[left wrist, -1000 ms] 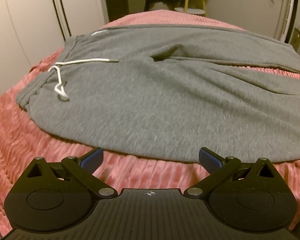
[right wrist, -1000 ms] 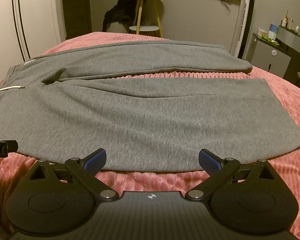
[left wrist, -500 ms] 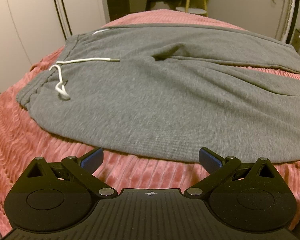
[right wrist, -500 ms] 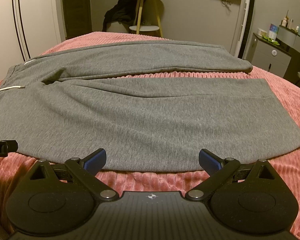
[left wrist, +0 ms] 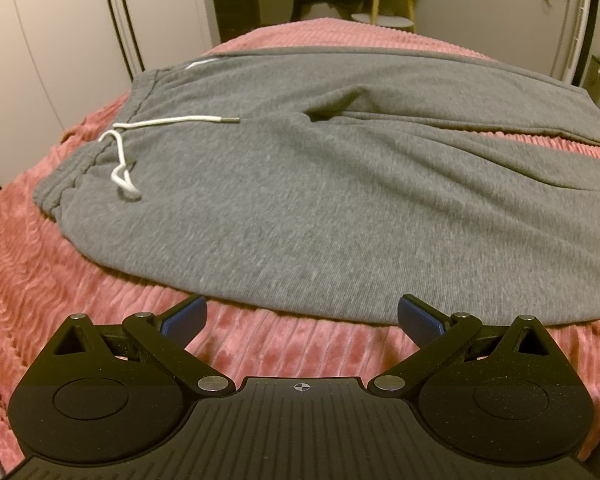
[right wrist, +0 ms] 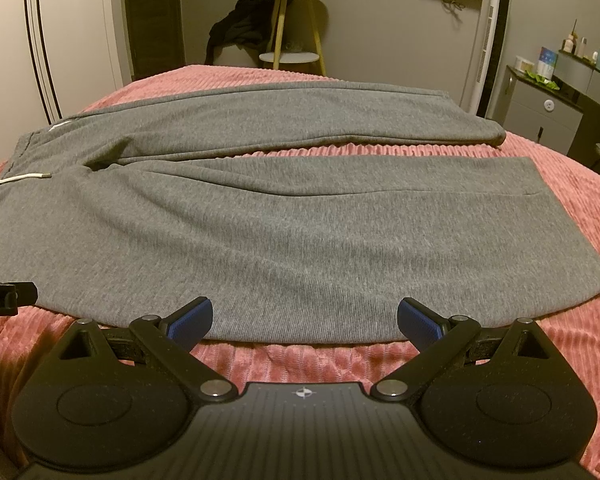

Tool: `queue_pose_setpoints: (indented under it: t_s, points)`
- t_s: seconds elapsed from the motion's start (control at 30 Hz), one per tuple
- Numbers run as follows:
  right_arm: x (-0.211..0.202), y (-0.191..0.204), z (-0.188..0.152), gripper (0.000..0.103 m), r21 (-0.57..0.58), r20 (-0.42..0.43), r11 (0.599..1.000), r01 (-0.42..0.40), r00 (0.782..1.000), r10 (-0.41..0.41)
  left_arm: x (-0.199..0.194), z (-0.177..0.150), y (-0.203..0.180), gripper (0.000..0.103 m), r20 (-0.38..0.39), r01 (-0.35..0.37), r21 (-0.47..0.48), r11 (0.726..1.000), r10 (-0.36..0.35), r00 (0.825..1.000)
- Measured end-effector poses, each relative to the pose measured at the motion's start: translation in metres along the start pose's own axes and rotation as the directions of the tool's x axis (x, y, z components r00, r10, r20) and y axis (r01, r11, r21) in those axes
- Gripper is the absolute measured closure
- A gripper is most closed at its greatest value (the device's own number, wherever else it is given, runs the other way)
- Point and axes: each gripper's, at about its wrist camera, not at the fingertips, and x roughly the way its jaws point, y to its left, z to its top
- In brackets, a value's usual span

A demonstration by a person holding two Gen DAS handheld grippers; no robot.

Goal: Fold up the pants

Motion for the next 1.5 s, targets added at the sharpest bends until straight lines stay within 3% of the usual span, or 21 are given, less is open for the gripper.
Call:
queue_pose_setpoints:
  t_s: [1.5]
  points:
    - [0.0003,0.0008,0.0005,0.004,0.014,0.001,1.0,-0.008,1.0,0.008,-0.0003,0.0014,-0.0013,0.0,-0.002,0.003,0.0,1.0,-0.003,1.0]
